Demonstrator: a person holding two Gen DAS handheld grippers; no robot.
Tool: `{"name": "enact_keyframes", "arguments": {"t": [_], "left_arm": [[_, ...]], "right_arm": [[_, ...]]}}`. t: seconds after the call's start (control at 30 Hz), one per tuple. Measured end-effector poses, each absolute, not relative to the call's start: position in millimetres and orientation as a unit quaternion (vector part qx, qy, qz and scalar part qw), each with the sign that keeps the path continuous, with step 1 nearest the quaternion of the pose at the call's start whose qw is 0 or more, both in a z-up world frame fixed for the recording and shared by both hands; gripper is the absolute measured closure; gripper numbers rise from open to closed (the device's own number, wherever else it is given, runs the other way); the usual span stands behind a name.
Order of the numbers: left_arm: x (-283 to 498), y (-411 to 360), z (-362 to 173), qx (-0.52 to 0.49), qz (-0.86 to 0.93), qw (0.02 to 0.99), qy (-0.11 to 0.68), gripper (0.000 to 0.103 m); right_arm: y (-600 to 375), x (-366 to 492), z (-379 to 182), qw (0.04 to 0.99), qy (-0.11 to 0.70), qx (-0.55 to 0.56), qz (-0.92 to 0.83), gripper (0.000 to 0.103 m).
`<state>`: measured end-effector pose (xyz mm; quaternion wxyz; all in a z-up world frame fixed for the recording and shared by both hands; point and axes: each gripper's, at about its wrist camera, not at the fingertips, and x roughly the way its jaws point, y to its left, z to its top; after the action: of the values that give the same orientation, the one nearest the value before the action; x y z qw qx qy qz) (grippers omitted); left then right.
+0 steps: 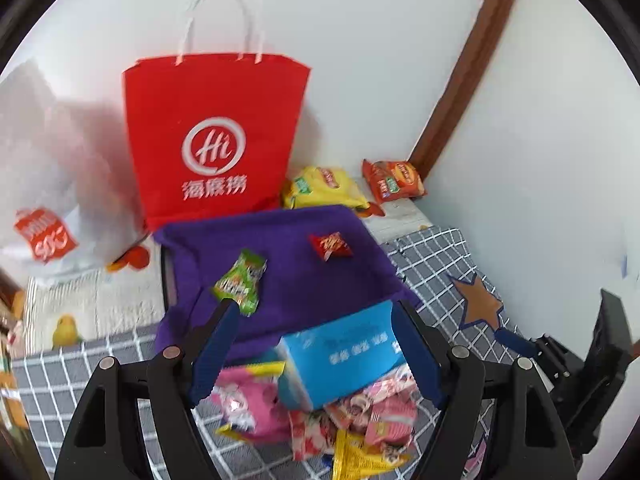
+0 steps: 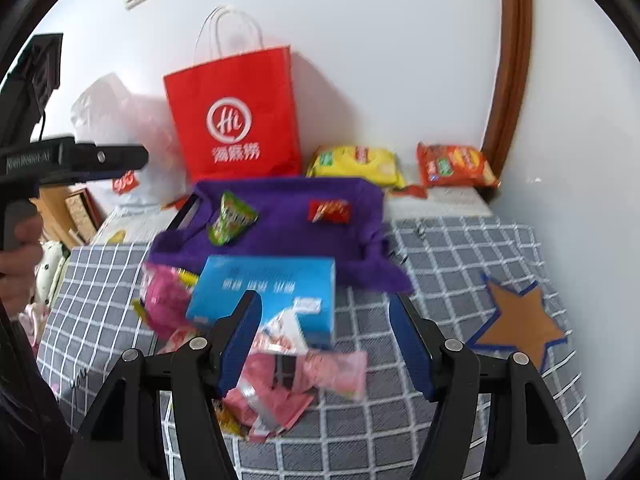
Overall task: Organize snacks
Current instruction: 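Grasp the pink peach-print candy with the right tool while the left tool returns to the pile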
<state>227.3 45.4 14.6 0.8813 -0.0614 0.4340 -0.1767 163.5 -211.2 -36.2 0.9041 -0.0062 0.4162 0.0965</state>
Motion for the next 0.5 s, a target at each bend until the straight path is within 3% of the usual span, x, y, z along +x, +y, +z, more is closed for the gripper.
{"name": "enact_keyframes", "arguments": {"t": [0.5], "left_arm": [[173.9,70.0,-60.2,-0.083,-0.105,0.866,0.482,0.026]], "right_arm": [[-238.5,174.3,-142.9,0.857,0.502,0.038,0.105,0.039]]}}
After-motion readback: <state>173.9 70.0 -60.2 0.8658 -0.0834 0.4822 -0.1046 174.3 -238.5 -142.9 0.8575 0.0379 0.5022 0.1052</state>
